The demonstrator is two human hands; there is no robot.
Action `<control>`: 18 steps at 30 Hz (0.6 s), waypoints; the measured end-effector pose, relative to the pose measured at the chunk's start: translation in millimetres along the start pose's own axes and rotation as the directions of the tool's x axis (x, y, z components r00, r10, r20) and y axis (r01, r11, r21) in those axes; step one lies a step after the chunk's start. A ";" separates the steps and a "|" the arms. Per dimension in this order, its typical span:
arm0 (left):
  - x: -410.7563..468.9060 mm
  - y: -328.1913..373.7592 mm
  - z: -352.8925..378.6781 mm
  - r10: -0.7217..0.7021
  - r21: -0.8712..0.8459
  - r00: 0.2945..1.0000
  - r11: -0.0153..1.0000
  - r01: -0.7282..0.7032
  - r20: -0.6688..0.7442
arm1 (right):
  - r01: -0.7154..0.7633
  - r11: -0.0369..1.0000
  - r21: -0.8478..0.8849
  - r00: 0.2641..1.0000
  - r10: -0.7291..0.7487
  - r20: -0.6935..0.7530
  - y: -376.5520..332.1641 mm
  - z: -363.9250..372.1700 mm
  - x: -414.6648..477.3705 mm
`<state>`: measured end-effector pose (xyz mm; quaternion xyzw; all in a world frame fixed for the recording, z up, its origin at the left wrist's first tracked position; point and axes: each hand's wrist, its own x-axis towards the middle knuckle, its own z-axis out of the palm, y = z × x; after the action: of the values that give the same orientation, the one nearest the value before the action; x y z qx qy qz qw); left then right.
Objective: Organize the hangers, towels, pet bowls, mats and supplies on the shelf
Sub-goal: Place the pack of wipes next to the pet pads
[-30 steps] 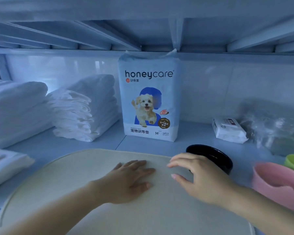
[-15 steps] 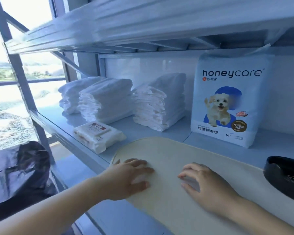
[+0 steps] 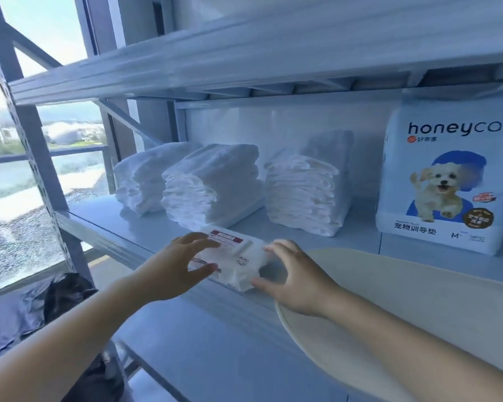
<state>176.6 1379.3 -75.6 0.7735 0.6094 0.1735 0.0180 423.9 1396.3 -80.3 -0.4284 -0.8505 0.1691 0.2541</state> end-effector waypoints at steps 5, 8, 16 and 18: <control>18.0 -55.0 -6.0 0.015 -0.082 0.999 0.997 -0.011 0.048 | -0.195 0.980 0.026 0.976 0.191 0.108 -9.4 23.2 38.2; 33.4 -69.6 -3.5 0.011 -0.126 0.993 0.992 0.004 0.114 | -0.251 0.968 -0.015 0.964 0.251 0.085 -6.5 31.1 50.0; 58.5 -70.8 13.9 0.033 -0.409 0.997 0.912 -0.004 0.064 | -0.274 0.961 0.034 0.959 0.275 -0.059 -5.2 24.3 56.2; 65.7 -56.7 15.9 0.084 -0.440 0.996 0.895 -0.071 0.011 | -0.274 0.961 0.036 0.955 0.276 -0.107 -1.9 8.4 49.4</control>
<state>141.1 1459.1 -87.9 0.7756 0.5230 0.2954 0.1942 392.9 1434.9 -72.0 -0.5486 -0.7653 0.1876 0.2794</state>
